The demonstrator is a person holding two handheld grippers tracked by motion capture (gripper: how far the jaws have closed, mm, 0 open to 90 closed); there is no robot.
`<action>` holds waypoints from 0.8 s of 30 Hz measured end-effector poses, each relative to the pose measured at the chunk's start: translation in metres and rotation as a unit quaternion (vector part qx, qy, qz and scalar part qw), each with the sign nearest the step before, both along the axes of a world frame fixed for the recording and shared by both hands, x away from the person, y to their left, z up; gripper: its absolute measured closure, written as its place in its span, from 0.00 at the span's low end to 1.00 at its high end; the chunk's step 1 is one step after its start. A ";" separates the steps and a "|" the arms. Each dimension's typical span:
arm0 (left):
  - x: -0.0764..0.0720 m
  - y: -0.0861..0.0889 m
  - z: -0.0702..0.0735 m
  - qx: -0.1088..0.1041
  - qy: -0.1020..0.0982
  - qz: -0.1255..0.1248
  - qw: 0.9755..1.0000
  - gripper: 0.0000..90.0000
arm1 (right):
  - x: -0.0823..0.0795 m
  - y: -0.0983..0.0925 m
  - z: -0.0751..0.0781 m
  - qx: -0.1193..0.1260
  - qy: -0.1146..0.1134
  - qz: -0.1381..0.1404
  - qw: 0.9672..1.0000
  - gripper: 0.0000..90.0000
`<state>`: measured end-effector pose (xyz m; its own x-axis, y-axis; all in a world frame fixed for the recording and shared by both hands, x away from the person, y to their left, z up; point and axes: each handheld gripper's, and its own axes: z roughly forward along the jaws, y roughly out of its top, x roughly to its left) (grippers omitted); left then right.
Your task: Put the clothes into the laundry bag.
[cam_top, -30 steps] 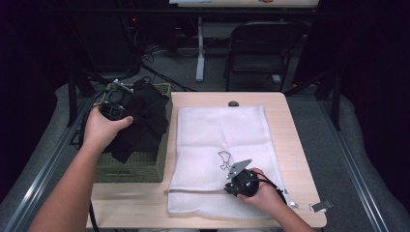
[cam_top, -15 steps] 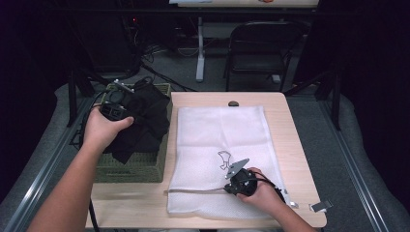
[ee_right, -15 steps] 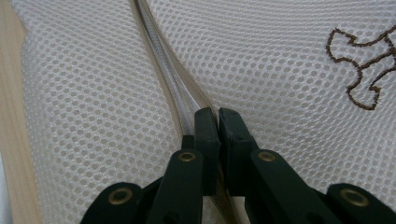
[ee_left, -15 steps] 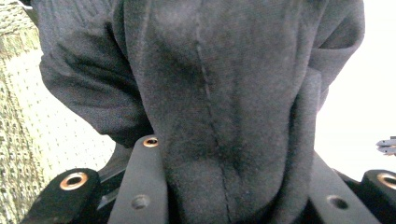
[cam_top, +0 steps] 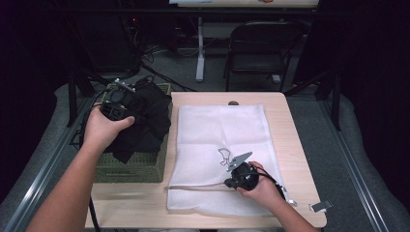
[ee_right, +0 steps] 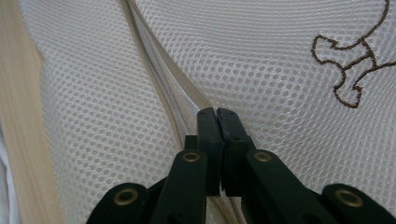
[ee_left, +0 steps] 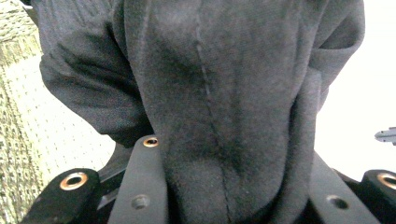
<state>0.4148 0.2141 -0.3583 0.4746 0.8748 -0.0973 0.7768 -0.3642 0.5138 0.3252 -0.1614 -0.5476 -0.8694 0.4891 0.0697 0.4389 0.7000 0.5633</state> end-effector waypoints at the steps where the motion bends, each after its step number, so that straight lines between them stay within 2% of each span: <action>1: 0.000 0.000 0.000 0.001 -0.001 -0.001 1.000 0.76 | 0.001 0.000 0.001 0.005 0.003 -0.006 1.000 0.99; 2: 0.000 0.000 0.000 0.001 -0.001 -0.001 1.000 0.76 | 0.002 0.000 0.002 0.008 0.011 -0.012 1.000 0.99; 7: -0.001 -0.002 0.000 0.002 0.001 -0.005 1.000 0.76 | 0.006 0.000 0.007 0.004 0.010 -0.007 1.000 0.99; 11: -0.001 -0.003 0.000 0.002 0.000 -0.007 1.000 0.76 | 0.012 -0.002 0.013 0.005 0.004 -0.004 1.000 0.99; 17: -0.002 -0.003 0.000 -0.001 0.001 -0.007 1.000 0.76 | 0.017 -0.004 0.027 0.020 -0.004 -0.012 1.000 0.99; 21: -0.004 -0.001 -0.002 -0.002 0.002 -0.008 1.000 0.76 | 0.021 -0.005 0.032 0.016 -0.013 -0.009 1.000 0.99; 24: -0.005 0.000 -0.003 -0.002 0.003 -0.008 1.000 0.76 | 0.023 -0.005 0.036 0.018 -0.011 -0.008 1.000 0.99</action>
<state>0.4102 0.2138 -0.3612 0.4887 0.8662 -0.1041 0.7732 -0.3748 0.5115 0.3483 -0.1666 -0.5113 -0.8629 0.5008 0.0682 0.4374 0.6722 0.5973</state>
